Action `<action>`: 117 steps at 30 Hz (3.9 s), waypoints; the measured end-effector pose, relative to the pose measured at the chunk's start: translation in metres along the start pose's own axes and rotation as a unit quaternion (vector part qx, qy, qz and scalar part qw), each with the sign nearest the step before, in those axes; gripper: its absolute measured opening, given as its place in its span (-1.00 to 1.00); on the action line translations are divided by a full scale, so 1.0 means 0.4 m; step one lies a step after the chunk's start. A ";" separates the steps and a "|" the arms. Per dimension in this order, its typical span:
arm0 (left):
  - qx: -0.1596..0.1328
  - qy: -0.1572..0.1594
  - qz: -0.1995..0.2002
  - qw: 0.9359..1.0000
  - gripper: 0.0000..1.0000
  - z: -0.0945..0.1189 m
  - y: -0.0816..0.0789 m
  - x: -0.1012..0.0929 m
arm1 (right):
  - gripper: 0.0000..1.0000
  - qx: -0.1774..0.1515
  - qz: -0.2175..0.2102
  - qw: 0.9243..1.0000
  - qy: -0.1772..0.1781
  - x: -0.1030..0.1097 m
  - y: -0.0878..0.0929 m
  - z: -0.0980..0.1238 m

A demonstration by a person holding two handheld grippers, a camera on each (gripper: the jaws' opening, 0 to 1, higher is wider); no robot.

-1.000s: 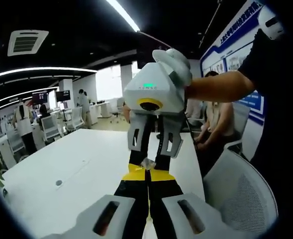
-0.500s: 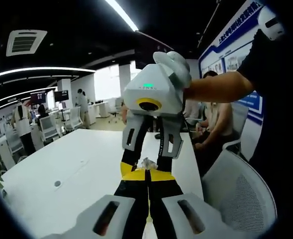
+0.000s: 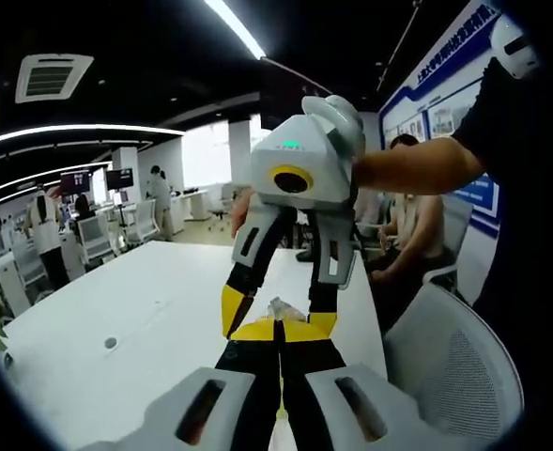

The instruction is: Compare the silicone blocks by pressing each to a similar depth, holding the contact briefly, and releasing to observe deformation and rebound differences across the visible hardness samples.

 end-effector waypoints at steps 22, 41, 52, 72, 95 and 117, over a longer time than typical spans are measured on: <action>-0.013 -0.037 0.024 0.999 -1.00 0.034 0.007 0.035 | -0.12 -0.243 -0.124 0.951 0.147 -0.017 0.054 0.138; -0.029 -0.067 0.045 0.996 -1.00 0.052 0.010 0.060 | -0.20 -0.348 -0.232 0.870 0.260 0.011 0.179 0.254; -0.048 -0.084 0.068 0.993 -1.00 0.062 0.019 0.080 | -0.17 -0.360 -0.257 0.839 0.318 0.028 0.261 0.283; -0.084 -0.122 0.128 0.981 -1.00 0.067 0.058 0.109 | 0.07 -0.340 -0.297 0.813 0.368 0.112 0.383 0.291; -0.064 -0.180 0.255 0.948 -1.00 0.030 0.248 0.170 | -0.05 -0.353 -0.286 0.803 0.384 0.129 0.359 0.358; -0.051 -0.225 0.304 0.925 -1.00 0.053 0.359 0.218 | -0.11 -0.345 -0.288 0.801 0.397 0.128 0.365 0.380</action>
Point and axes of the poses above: the point that each gripper's makers call its tool centre point, and the gripper's own axes: z roughly backward along the fingers, x roughly to its left, y roughly out of its underside, the point moved 5 cm from there along z, roughly backward along the fingers, and after that the axes turned 8 degrees about -z, right-handed, at the moved point
